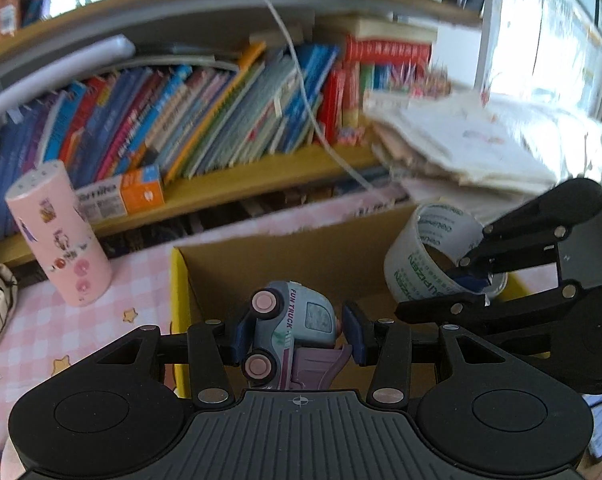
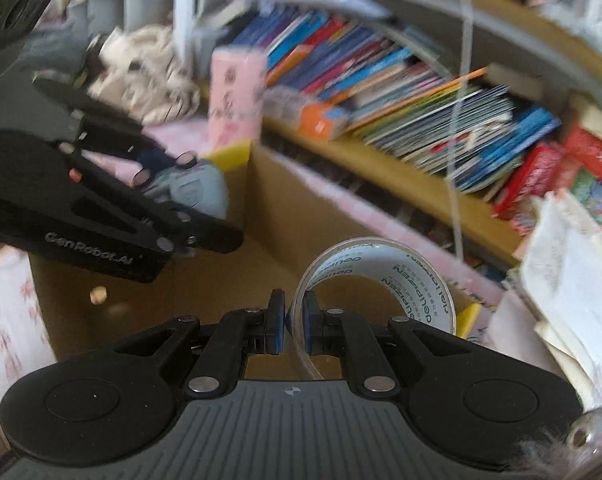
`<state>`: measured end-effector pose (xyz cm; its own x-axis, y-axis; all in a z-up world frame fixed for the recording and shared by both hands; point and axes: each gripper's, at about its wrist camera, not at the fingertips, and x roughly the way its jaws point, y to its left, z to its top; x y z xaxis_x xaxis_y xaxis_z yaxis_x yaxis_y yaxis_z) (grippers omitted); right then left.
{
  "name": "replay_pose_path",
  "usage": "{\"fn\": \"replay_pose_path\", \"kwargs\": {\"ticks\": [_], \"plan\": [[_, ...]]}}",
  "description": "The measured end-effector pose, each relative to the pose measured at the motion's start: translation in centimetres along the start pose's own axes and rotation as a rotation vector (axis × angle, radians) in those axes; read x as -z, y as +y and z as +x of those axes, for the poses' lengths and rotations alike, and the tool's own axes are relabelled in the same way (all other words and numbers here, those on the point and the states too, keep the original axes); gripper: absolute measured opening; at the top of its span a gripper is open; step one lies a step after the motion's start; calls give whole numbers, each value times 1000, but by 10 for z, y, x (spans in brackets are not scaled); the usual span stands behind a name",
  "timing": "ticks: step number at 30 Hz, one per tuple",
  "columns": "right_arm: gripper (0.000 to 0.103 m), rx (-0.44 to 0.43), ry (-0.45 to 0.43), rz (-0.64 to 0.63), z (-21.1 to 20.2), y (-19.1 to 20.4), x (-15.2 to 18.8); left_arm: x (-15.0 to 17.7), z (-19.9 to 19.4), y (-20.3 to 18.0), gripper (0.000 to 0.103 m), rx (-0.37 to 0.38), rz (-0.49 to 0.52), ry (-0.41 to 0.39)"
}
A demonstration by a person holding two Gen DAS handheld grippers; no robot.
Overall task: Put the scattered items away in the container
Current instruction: 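Carry the tape roll and toy truck over the yellow box with both tools, then open the right tool to drop the tape while the left tool releases the truck into the box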
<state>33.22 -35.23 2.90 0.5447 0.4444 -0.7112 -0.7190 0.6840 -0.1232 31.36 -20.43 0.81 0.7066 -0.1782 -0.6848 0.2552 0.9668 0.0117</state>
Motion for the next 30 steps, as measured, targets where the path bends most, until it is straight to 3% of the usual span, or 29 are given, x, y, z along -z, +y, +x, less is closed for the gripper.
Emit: {"fn": "replay_pose_path", "kwargs": {"ticks": [5, 11, 18, 30], "plan": [[9, -53, 111, -62, 24, 0, 5, 6, 17, 0, 45, -13, 29, 69], [8, -119, 188, -71, 29, 7, 22, 18, 11, -2, 45, -21, 37, 82], [8, -153, 188, -87, 16, 18, 33, 33, -7, -9, 45, -25, 18, 85], [8, -219, 183, -87, -10, 30, 52, 67, -50, -28, 45, 30, -5, 110]]}}
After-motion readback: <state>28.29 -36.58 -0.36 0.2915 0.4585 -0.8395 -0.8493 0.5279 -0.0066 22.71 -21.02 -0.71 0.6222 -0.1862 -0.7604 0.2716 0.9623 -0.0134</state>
